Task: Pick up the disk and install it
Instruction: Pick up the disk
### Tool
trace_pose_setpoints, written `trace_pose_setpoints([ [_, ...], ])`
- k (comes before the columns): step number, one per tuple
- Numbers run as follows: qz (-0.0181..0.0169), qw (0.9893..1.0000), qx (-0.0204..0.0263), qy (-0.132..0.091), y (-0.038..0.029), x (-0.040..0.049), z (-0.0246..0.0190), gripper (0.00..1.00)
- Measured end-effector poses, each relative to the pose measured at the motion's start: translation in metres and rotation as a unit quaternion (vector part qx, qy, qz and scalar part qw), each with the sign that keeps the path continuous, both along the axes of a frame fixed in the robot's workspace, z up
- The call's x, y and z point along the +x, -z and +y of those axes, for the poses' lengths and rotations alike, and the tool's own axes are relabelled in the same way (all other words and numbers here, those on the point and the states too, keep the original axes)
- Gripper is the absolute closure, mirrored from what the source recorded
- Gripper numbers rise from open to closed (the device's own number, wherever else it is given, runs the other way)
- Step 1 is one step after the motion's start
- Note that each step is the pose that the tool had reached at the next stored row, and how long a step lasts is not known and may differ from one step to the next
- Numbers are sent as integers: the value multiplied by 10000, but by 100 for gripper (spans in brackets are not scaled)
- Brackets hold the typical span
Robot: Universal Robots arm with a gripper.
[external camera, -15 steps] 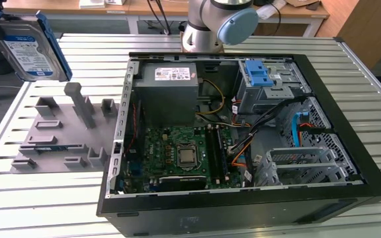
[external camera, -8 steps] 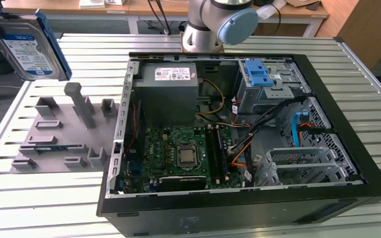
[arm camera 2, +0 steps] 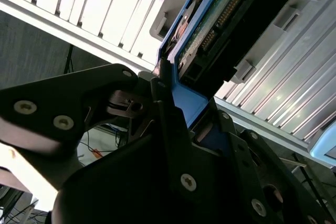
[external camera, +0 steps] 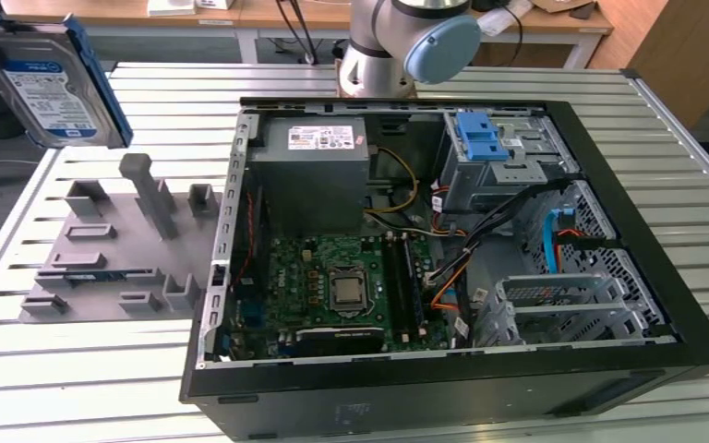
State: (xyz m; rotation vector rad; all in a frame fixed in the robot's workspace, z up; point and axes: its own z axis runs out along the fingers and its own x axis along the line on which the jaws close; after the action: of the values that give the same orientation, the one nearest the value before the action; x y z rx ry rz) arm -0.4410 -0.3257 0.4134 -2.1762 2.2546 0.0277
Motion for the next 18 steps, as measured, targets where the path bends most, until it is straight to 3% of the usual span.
trace_pose_setpoints([
  [18, 0, 10000, 0, 0, -81, 0, 0, 63],
])
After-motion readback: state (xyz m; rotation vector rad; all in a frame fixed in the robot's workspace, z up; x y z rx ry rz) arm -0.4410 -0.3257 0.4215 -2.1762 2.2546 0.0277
